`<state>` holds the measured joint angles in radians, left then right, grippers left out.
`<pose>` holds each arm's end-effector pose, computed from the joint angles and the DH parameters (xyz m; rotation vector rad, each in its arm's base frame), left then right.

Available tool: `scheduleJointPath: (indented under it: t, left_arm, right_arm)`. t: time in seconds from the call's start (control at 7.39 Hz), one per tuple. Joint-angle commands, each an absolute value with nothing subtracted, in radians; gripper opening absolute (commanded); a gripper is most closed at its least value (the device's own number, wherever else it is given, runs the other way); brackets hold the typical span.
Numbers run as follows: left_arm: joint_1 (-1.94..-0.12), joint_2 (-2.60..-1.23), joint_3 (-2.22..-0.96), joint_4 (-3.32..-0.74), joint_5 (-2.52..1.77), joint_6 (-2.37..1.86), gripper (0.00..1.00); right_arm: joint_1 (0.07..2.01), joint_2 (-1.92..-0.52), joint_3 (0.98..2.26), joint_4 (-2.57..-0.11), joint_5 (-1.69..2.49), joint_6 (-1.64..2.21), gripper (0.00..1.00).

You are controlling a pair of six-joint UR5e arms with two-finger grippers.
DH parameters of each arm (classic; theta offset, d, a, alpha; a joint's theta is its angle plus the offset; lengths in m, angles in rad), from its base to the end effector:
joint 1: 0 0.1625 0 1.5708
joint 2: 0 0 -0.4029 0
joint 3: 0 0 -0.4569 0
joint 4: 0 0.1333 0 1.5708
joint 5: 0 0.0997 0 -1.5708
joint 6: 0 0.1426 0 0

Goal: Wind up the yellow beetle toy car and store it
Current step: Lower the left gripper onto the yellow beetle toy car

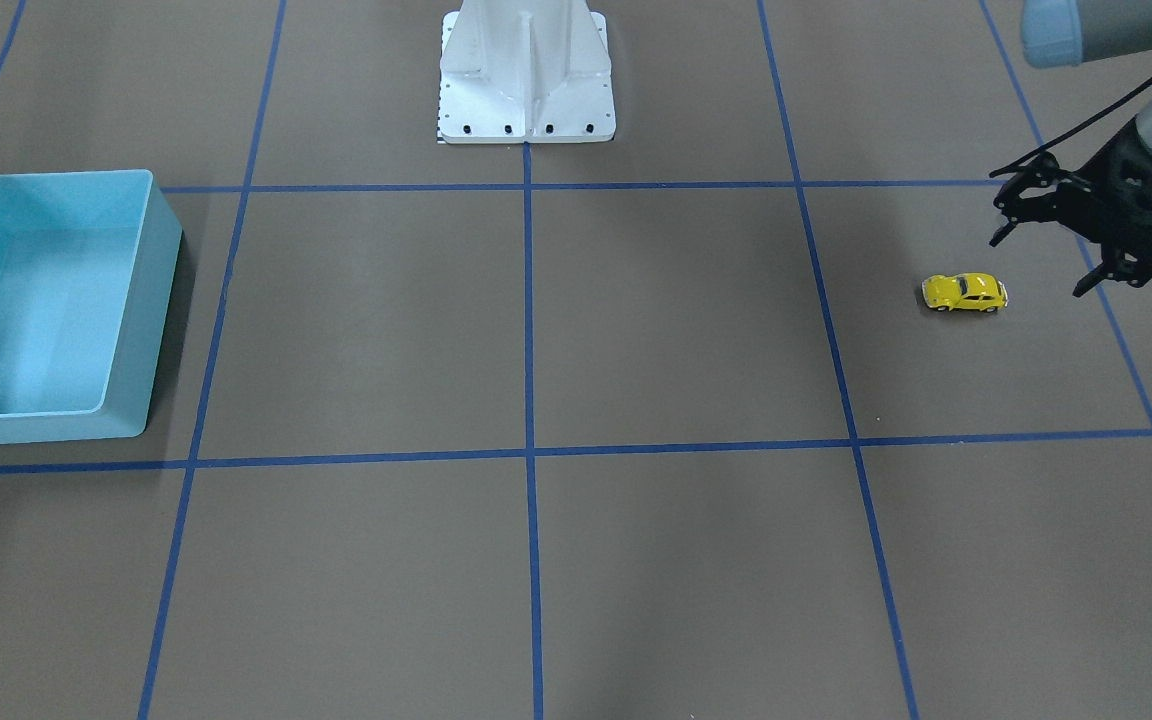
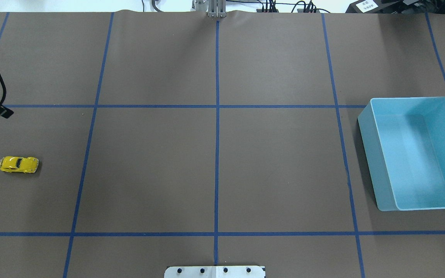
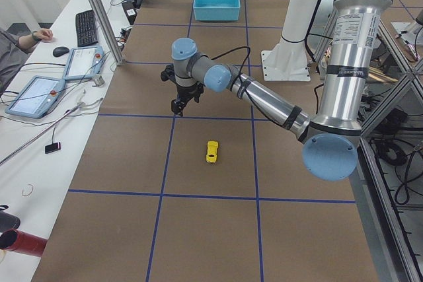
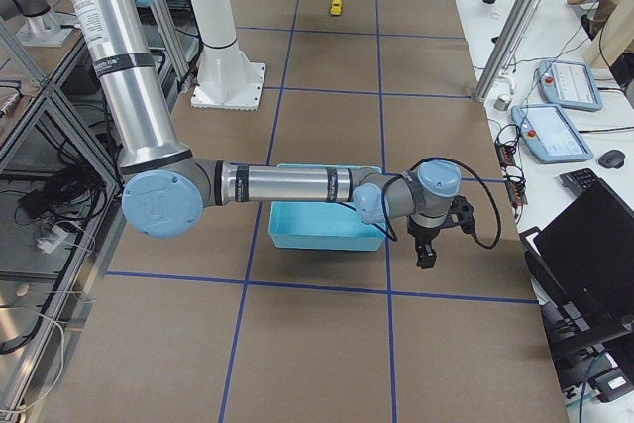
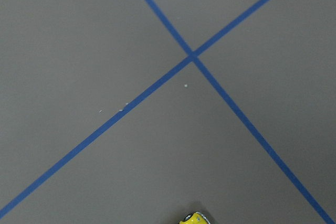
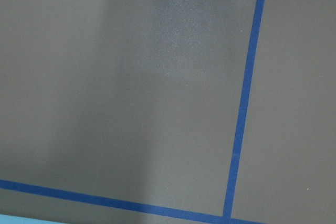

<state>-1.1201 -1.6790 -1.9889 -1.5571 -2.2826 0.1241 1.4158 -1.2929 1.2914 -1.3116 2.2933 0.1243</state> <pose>0.2158 -0.5382 0.3787 0.3792 0.7834 0.7212 -0.0682 -0.6888 0.6287 0.1440 -0.7459 -0.1223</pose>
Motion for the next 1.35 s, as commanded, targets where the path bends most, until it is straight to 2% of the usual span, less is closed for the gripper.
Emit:
scheduleJointPath:
  t: [0.0, 0.27, 0.54, 0.81, 1.22]
  left_arm:
    - [-0.987, -1.678, -2.006, -1.577, -2.182, 0.179, 1.0]
    - [-0.91, -1.669, -2.042, -1.577, -2.169, 0.207, 1.0]
    - [-0.907, -1.625, -2.069, -1.6, -2.088, 0.323, 1.0]
    - [-0.873, -1.493, -2.072, -1.745, -2.083, 0.391, 1.0]
    - [-0.812, -1.389, -2.06, -1.86, -2.049, 0.393, 1.0]
  right_arm:
    - [1.416, -1.293, 1.292, -1.312, 2.293, 0.124, 1.0]
    - [1.416, -1.293, 1.29, -1.312, 2.293, 0.124, 1.0]
    - [1.416, -1.293, 1.292, -1.312, 2.293, 0.124, 1.0]
    - [1.416, -1.295, 1.292, -1.312, 2.293, 0.124, 1.0]
    - [1.416, -1.296, 1.292, -1.312, 2.293, 0.124, 1.0]
